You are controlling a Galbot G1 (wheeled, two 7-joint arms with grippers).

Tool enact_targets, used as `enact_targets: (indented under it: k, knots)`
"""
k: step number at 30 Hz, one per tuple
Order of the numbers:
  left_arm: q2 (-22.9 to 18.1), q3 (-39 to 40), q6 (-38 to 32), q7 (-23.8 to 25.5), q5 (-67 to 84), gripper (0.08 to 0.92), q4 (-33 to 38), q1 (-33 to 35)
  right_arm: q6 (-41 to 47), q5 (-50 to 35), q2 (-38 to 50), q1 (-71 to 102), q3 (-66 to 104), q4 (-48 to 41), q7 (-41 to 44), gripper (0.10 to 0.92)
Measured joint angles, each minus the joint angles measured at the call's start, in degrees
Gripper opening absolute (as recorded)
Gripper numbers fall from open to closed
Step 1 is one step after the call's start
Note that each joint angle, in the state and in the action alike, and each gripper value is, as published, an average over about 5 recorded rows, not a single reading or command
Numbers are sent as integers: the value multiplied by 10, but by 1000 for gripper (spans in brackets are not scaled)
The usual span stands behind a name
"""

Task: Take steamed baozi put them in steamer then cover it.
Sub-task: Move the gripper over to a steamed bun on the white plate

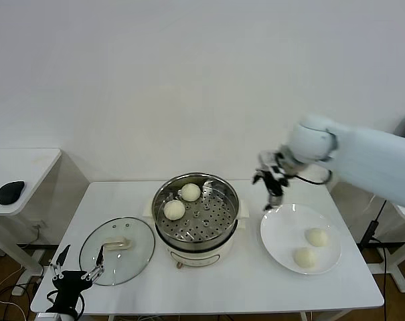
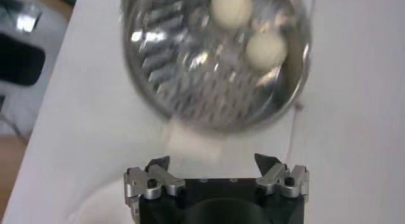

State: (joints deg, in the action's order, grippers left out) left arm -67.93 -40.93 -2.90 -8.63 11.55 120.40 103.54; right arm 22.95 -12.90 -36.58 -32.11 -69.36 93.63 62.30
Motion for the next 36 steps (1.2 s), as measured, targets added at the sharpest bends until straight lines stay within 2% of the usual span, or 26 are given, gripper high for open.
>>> enact_targets:
  k: [8,15,25,36]
  knots:
    - [-2,-2,-1,0,-5,823,-5,10,-49,82,107,140,99,17,18,823]
    - [-7,0,-3,0,-14,823,-5,19,-80,137,151,288,211,13,20,823]
    - [-12,-3,-4,0,-19,823,-4,30,-100,182,154,427,306,-9,14,823]
    - [-11,-9,-5,0,-18,823,-11,29,-107,208,117,474,337,-56,-3,823]
